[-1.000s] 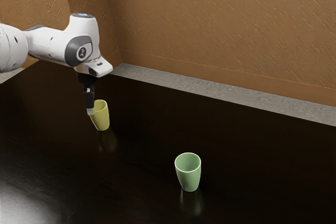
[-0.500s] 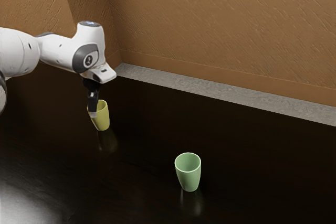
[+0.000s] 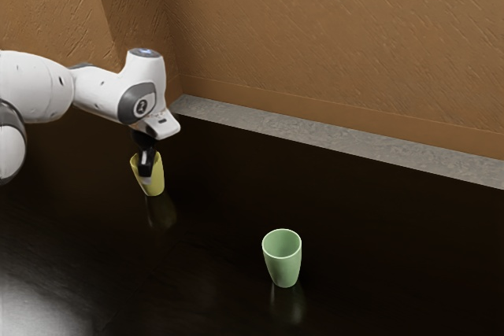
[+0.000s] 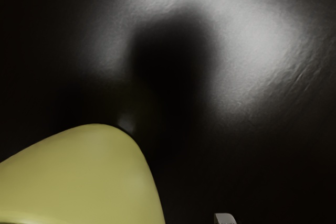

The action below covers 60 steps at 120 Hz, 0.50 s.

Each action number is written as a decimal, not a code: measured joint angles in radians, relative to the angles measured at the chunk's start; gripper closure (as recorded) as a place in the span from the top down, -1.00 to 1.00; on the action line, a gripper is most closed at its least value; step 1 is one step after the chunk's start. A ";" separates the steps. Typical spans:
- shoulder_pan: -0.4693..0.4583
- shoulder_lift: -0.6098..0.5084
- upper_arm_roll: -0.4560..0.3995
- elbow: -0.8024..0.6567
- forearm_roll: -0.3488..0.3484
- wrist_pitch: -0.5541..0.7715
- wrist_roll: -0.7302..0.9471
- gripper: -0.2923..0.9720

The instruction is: Place the left cup onto the right cup

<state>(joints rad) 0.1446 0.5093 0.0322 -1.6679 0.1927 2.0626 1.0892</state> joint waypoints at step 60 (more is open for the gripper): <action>-0.004 0.000 0.000 0.000 0.026 0.046 0.012 -0.65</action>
<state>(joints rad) 0.1404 0.5098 0.0323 -1.6679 0.2184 2.1084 1.1012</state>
